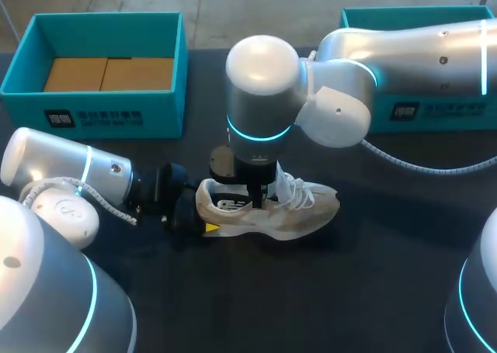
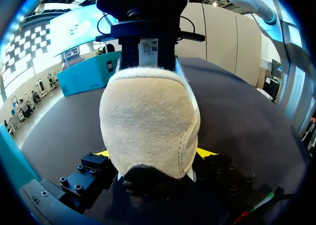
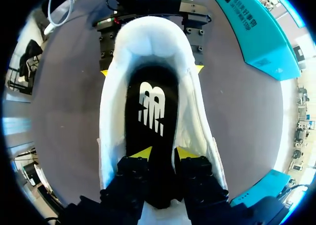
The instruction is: Take the shoe out of the shoebox, open the shoe tongue, remove and reinsert the insole, then place the shoe into the shoebox
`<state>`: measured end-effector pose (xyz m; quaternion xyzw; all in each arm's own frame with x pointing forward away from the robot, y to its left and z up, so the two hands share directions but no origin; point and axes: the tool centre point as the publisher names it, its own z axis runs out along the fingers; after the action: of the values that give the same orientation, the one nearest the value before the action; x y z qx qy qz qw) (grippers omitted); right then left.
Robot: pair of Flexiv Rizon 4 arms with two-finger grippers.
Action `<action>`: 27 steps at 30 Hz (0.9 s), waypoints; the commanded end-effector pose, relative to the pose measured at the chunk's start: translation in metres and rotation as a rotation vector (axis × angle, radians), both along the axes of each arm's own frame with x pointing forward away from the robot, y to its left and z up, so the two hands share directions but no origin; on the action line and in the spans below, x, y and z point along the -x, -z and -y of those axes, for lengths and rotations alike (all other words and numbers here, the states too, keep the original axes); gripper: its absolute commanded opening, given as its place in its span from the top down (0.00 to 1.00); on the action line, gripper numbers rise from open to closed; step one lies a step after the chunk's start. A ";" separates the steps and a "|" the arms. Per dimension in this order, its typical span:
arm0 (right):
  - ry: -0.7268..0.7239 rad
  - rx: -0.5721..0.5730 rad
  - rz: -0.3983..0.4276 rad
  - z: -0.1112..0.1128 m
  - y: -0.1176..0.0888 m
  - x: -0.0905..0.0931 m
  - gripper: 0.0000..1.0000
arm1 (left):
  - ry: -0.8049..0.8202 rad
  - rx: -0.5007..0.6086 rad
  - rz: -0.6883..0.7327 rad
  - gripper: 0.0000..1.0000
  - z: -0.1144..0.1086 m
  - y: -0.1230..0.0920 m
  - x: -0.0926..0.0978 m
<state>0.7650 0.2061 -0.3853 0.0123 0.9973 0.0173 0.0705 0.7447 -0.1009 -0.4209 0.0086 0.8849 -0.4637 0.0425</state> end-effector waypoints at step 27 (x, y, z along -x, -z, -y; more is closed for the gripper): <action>0.019 -0.052 -0.123 -0.003 0.037 0.014 1.00 | -0.001 -0.004 0.001 1.00 -0.002 0.001 0.001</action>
<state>0.7563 0.2116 -0.4096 0.0245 0.9987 0.0434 0.0115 0.7446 -0.1009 -0.4215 0.0086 0.8850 -0.4636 0.0420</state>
